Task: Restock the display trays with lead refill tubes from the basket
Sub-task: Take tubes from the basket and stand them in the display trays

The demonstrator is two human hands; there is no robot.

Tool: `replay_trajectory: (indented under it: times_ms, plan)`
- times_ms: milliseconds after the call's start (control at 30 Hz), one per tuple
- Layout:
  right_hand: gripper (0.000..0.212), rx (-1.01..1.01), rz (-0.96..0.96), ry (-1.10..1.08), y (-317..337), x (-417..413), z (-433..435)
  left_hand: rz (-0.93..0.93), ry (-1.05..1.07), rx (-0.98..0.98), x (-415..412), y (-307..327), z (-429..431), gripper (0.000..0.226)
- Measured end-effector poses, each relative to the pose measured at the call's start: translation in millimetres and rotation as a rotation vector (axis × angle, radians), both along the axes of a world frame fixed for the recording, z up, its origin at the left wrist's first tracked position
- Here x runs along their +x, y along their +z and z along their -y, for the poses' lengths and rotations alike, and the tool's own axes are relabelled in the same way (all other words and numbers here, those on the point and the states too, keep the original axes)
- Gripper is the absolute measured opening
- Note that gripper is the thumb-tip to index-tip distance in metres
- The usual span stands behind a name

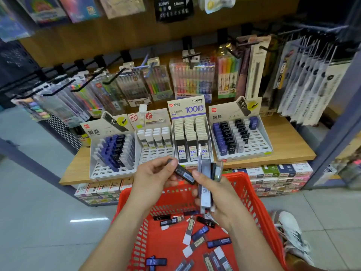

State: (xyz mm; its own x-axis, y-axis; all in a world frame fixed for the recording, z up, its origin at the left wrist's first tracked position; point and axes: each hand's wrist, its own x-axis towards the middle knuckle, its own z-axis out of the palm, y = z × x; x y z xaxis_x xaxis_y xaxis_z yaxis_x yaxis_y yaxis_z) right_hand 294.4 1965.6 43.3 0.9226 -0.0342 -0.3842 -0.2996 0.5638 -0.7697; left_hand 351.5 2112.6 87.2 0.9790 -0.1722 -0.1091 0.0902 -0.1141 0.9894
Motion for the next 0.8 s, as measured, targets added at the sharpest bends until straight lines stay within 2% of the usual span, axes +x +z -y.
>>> replay_trajectory:
  times_ms: [67,200,333,400,500,633,700,800]
  plan:
    - [0.037,0.046,-0.001,-0.048,5,11,7,0.028,0.004,-0.022,8,3,10,0.012]
    - [0.025,0.308,-0.005,-0.126,13,35,29,0.102,-0.089,-0.066,29,10,35,0.019]
    - [0.032,0.079,0.015,-0.238,9,53,60,0.137,-0.118,0.0,49,15,73,0.025]
    - [0.026,-0.011,0.026,-0.358,3,57,78,0.117,-0.158,0.029,56,16,95,0.023]
    - [0.023,-0.026,0.009,-0.454,-9,57,99,0.174,-0.224,0.18,65,11,125,0.028]
    - [0.044,0.152,-0.073,-0.613,-26,46,123,0.209,-0.258,0.309,84,4,164,0.037]
    - [0.036,0.216,-0.091,-0.68,-35,36,135,0.265,-0.306,0.39,99,0,181,0.037]
    - [0.014,0.293,-0.111,-0.767,-43,21,147,0.425,-0.404,0.568,117,-10,206,0.028]
